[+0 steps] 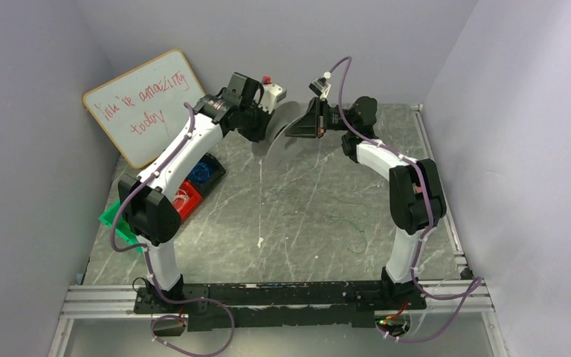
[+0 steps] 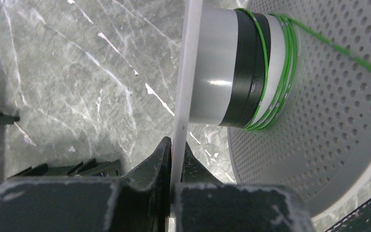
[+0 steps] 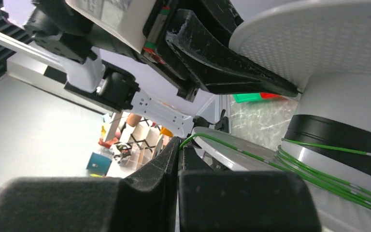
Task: Wrap the cables
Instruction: Wrap the cable around the cable reel.
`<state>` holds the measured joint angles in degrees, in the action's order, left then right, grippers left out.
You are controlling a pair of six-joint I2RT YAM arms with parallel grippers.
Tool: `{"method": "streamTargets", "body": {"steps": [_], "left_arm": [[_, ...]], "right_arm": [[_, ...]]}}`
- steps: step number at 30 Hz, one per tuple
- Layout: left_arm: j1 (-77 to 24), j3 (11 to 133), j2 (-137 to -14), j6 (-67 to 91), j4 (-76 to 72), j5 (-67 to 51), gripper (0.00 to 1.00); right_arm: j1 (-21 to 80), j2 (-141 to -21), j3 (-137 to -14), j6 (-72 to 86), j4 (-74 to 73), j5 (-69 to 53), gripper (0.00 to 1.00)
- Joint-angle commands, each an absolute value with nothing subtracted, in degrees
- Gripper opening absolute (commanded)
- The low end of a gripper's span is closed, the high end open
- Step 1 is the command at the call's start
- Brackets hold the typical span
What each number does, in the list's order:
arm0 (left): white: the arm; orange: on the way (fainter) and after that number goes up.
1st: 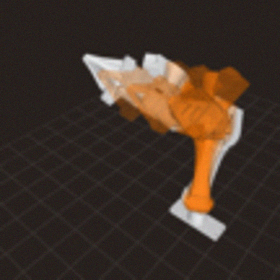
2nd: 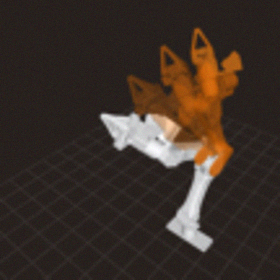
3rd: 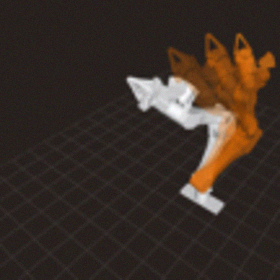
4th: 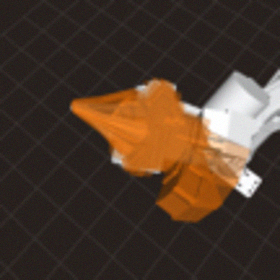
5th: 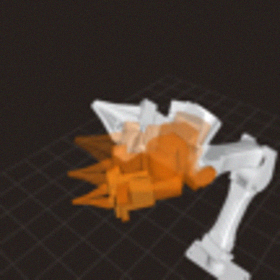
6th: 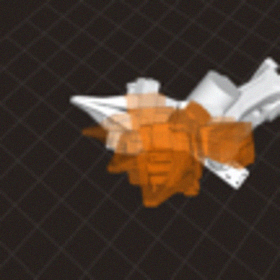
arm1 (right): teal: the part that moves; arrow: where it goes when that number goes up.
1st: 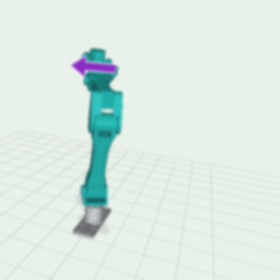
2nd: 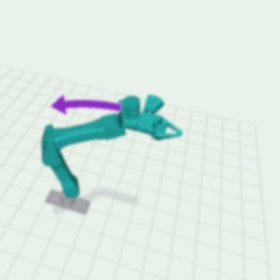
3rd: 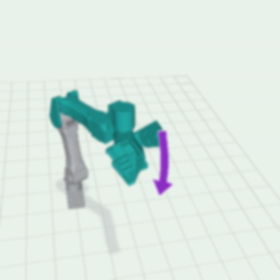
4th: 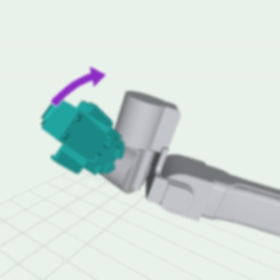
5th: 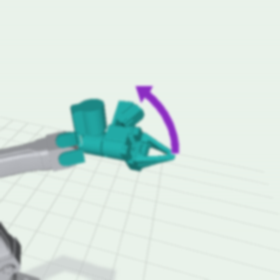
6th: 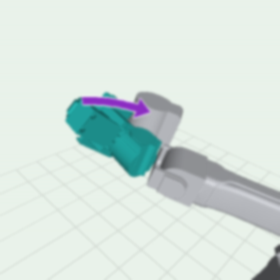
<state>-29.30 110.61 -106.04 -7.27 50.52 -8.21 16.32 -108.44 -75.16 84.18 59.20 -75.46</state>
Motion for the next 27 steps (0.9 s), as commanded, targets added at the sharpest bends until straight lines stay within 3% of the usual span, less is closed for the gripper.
{"method": "streamTargets", "body": {"steps": [1,8,17,27], "left_arm": [[-28.04,115.13,-107.56,3.98,45.07,2.88,0.02],[-27.97,119.82,-109.13,11.42,45.78,4.11,0.02],[-23.78,127.44,-110.82,18.97,47.63,-0.63,0.02],[-12.87,128.42,-108.68,25.7,44.56,-18.96,0.02]], "right_arm": [[19.08,-105.75,-76.92,72.03,49.81,-77.87,0.05],[22.47,-104.27,-79.09,45.64,19.59,-74.59,0.06],[25.56,-105.2,-79.66,35.34,10.93,-75.84,0.07],[25.69,-106.65,-79.71,30.23,6.75,-76.17,0.07]]}}
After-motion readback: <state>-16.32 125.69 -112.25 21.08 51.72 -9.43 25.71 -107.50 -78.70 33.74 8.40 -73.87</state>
